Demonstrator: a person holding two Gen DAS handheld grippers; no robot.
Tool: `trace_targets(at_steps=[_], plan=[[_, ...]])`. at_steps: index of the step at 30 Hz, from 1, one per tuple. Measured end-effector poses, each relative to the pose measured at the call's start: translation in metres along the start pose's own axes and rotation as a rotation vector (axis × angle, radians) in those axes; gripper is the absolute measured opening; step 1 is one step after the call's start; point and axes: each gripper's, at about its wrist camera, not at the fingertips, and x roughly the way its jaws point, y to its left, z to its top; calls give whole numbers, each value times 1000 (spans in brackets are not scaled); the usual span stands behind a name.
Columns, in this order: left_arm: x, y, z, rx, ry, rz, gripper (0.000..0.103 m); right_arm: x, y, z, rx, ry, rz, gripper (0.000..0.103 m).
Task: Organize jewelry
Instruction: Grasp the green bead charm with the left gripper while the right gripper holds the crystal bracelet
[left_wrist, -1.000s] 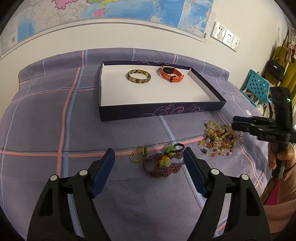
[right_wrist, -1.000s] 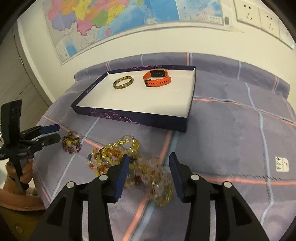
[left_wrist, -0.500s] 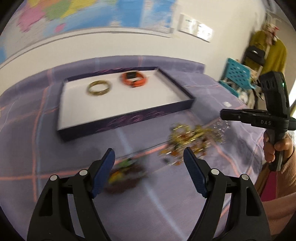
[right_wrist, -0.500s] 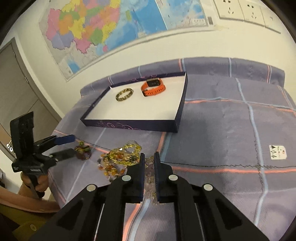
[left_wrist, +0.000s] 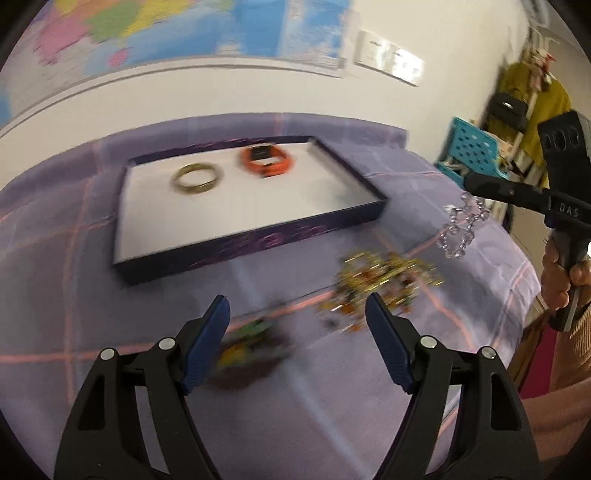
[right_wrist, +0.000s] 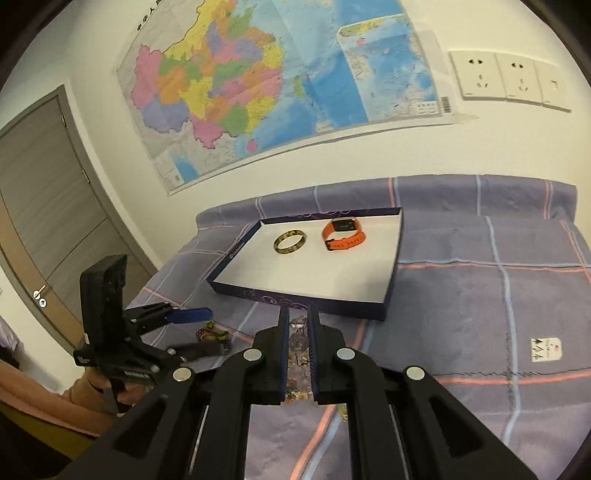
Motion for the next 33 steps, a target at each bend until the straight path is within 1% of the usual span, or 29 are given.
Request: trace_targets(at_steps=[3, 5, 6, 8, 11, 14, 17, 21, 22, 25, 27, 28, 29, 33], plan=[[-7, 22, -14, -36, 21, 42, 67, 15, 1, -4, 8, 28, 17, 8], [-7, 27, -18, -37, 34, 61, 61, 23, 1, -6, 15, 43, 25, 8], [-6, 29, -20, -32, 42, 72, 60, 25, 2, -7, 16, 48, 30, 8], [-5, 29, -22, -22, 50, 76, 48, 28, 3, -8, 18, 53, 37, 8], [-2, 24, -21, 7, 57, 77, 36, 30, 6, -7, 17, 58, 43, 8], [2, 15, -20, 53, 67, 86, 33, 31, 6, -8, 19, 63, 43, 8], [8, 14, -21, 67, 95, 92, 32, 31, 6, -11, 26, 67, 46, 8], [14, 22, -24, 32, 129, 84, 32, 34, 8, -13, 28, 74, 54, 8], [15, 26, -24, 10, 137, 68, 32, 34, 9, -13, 26, 76, 56, 8], [17, 29, -23, -7, 139, 51, 32, 36, 10, -12, 24, 78, 62, 8], [17, 29, -23, -10, 141, 56, 23, 38, 9, -11, 27, 80, 62, 8], [18, 29, -23, -13, 146, 54, 16, 39, 9, -12, 29, 81, 62, 8], [18, 29, -23, -16, 147, 50, 13, 39, 9, -12, 29, 82, 62, 8], [15, 30, -21, -31, 135, 58, 13, 38, 10, -12, 26, 83, 65, 8]])
